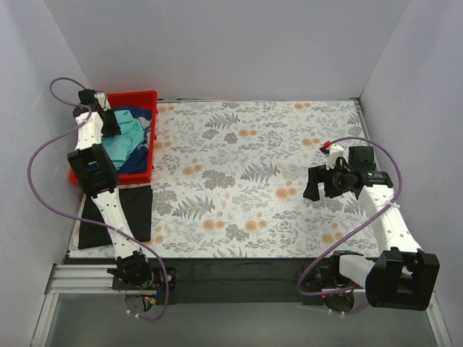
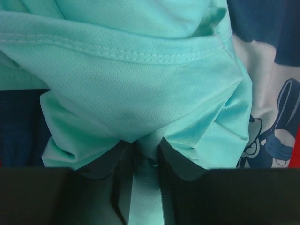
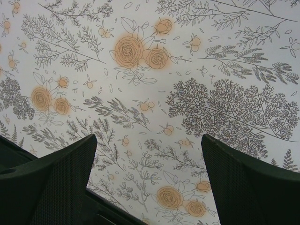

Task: Fold and stack the t-shirts
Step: Grab the tshirt from the pile, then move the tshirt to the center of the board

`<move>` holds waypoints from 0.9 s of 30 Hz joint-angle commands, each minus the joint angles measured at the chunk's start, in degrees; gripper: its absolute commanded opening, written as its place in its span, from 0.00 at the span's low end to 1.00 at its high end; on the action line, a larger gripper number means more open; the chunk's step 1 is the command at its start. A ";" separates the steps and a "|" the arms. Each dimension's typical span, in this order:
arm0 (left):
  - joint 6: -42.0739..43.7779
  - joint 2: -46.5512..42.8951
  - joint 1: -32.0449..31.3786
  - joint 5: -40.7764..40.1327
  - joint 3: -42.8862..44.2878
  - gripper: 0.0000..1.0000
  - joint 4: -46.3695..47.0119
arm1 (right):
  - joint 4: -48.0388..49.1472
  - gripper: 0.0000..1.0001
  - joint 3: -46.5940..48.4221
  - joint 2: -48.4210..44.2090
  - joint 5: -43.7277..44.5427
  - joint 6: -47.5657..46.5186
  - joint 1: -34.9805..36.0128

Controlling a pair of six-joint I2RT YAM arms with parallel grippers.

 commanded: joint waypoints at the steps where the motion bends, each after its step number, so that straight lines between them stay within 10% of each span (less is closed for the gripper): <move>1: 0.14 -5.10 0.03 1.41 1.86 0.20 2.20 | 1.63 0.98 -0.20 0.02 -1.33 -0.15 -0.24; 3: 1.02 -6.95 0.12 2.03 2.12 0.00 2.82 | 1.72 0.98 -0.11 -0.42 -1.33 -0.15 -0.24; 11: 4.35 -17.84 -0.50 11.16 4.93 0.00 3.79 | 2.07 0.98 -0.29 -2.00 -1.33 -0.15 -0.42; 18: 12.27 -33.13 -15.23 13.64 0.89 0.00 4.93 | 2.16 0.98 -0.11 -2.18 -2.47 -0.32 -0.68; 27: -4.30 -38.15 -27.04 24.08 5.65 0.00 10.98 | 2.16 0.98 -0.29 -3.59 -2.56 -0.41 -1.38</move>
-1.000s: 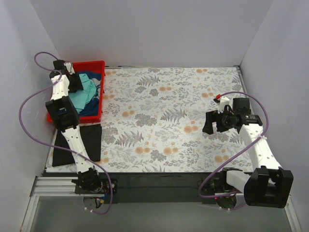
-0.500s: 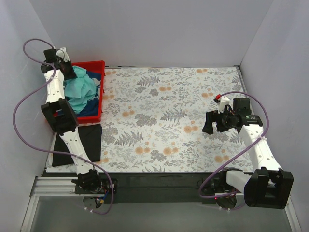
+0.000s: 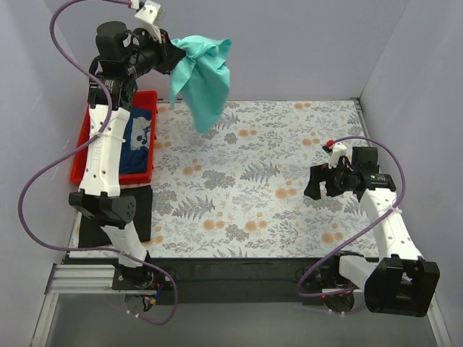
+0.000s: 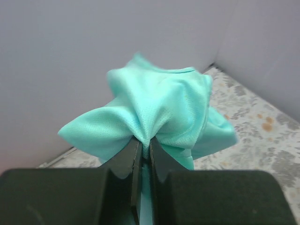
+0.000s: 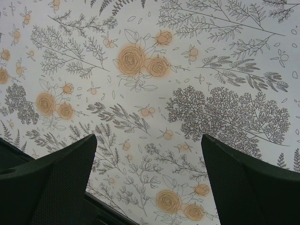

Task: Fold and stack the t-shirts
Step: Move the tshirt to the center of the board, then flatten the tshirt out

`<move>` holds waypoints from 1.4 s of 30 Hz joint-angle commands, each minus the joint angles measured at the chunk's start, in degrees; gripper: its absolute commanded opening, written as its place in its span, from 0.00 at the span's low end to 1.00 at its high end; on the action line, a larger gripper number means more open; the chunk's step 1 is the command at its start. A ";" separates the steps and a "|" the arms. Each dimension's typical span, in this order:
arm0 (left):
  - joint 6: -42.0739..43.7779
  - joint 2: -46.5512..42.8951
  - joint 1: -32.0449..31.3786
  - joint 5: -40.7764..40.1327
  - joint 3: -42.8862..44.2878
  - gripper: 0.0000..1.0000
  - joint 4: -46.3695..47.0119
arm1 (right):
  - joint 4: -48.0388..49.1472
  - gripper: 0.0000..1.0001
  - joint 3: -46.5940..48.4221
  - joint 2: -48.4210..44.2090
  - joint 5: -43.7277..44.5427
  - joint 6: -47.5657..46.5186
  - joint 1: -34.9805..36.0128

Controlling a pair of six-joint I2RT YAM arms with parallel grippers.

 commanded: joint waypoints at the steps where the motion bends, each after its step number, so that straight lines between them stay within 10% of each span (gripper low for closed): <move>1: -10.80 -2.88 1.09 6.60 -3.44 0.00 4.24 | 1.26 0.98 -0.37 -1.66 -1.25 -0.50 -0.81; 8: -13.39 -11.22 0.56 22.43 -35.66 0.03 9.71 | 0.30 0.98 0.42 -2.89 -3.62 -1.81 -2.75; 11: -5.56 -13.60 1.87 17.79 -44.82 0.28 3.83 | -1.28 0.98 1.47 -3.77 -3.89 -3.22 -2.84; 13: -1.19 -13.96 7.05 22.32 -48.02 0.81 2.24 | -1.99 0.98 1.74 -3.95 -4.58 -4.45 -2.84; 14: 0.15 -13.70 8.37 23.48 -48.55 0.84 -1.08 | -2.42 0.98 2.26 -3.60 -5.20 -4.80 -2.84; 22: 13.33 -15.36 9.35 18.68 -54.87 0.84 -11.04 | -1.29 0.98 8.32 7.72 -9.86 -7.26 -1.44; 31: 25.20 -16.25 1.35 1.63 -62.71 0.56 -6.49 | 6.52 0.91 13.25 22.22 2.26 -10.17 13.48; 42: 42.97 -8.87 1.00 -10.52 -61.75 0.64 -4.63 | 11.29 0.91 21.05 30.86 11.59 -12.80 24.14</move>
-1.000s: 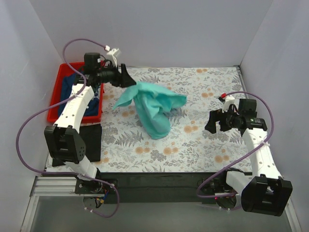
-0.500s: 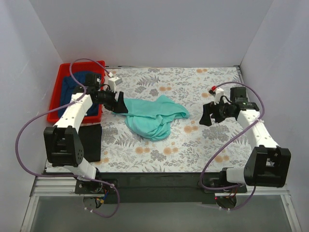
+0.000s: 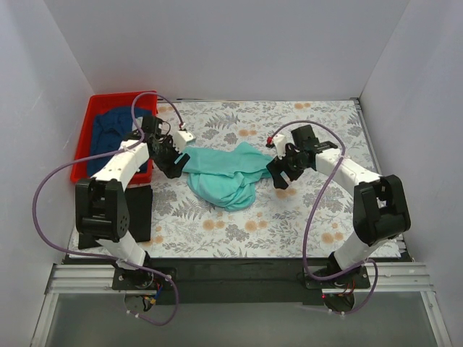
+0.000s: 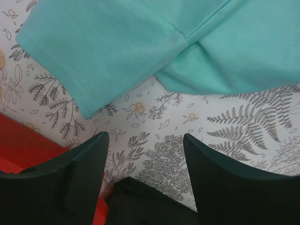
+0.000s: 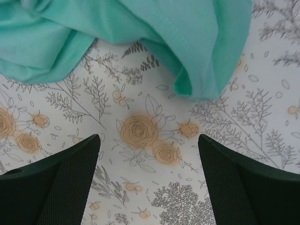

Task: Fold and stack the t-shirts
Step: Flatten the tshirt out

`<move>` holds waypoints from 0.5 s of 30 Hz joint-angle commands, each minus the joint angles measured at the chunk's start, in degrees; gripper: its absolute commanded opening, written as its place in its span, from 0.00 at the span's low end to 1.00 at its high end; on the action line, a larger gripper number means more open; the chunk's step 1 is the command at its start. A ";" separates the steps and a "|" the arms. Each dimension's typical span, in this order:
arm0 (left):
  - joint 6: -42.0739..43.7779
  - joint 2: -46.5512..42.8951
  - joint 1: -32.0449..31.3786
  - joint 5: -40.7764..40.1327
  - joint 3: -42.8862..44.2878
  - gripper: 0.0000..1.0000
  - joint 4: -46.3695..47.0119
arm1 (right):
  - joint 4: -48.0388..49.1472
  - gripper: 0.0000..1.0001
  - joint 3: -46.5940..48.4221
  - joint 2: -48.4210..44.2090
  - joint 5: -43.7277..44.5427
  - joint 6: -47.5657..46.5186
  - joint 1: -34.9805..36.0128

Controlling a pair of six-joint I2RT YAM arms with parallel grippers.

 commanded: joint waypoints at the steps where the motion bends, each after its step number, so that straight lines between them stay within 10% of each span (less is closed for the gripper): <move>1: 4.96 2.15 -0.07 -3.99 1.55 0.64 2.89 | 2.54 0.91 7.23 -0.22 1.99 -1.92 2.57; 15: -25.88 6.73 18.72 18.68 24.75 0.61 -0.53 | 6.75 0.85 38.33 19.44 -0.21 -0.17 20.06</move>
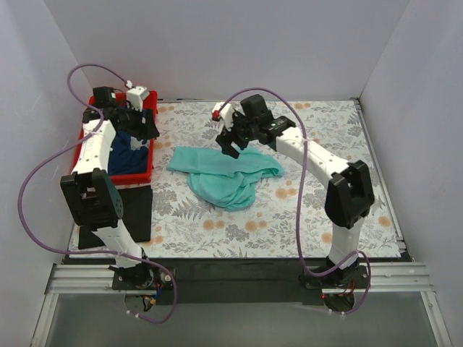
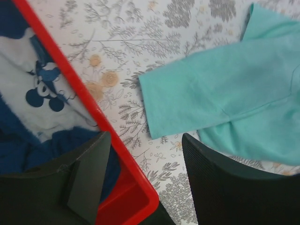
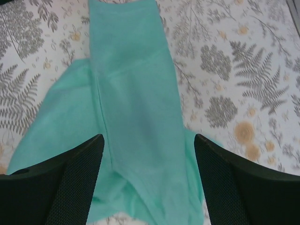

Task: Fold and stack the t-shirts
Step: Flatten the tshirt out

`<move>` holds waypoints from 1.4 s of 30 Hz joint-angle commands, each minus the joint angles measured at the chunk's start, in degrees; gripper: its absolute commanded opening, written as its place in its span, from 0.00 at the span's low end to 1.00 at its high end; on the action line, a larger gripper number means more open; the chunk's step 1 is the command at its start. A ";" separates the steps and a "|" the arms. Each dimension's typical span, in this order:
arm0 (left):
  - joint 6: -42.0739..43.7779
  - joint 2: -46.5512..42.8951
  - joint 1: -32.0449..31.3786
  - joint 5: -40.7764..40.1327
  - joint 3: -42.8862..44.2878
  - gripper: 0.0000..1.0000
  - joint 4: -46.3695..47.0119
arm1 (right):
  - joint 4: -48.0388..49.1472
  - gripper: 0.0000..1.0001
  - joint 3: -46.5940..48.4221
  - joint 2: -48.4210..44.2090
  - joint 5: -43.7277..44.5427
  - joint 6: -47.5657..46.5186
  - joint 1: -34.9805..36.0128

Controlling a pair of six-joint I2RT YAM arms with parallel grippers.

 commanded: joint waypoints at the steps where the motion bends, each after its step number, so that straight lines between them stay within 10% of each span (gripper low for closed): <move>1: -10.82 -1.03 4.11 6.25 4.30 0.61 -0.93 | 2.62 0.83 7.90 9.81 0.49 1.17 5.02; 8: -14.01 -0.94 11.06 11.88 5.98 0.61 -4.18 | 4.20 0.78 27.78 26.98 7.24 -0.06 12.85; 29: -9.35 -6.74 11.94 11.53 -1.14 0.63 -6.38 | 18.27 0.65 30.51 40.26 9.72 -4.80 18.13; 33: -8.91 -6.91 11.85 11.18 -1.40 0.63 -6.29 | 19.32 0.52 30.25 41.05 10.33 -5.24 18.22; 37: -8.65 -7.53 11.94 11.27 -2.46 0.63 -5.85 | 19.50 0.02 29.72 39.91 11.65 -4.72 18.40; 42: -9.87 -7.18 11.94 14.07 -1.50 0.63 -5.59 | 17.66 0.01 27.62 28.79 13.94 -6.56 17.44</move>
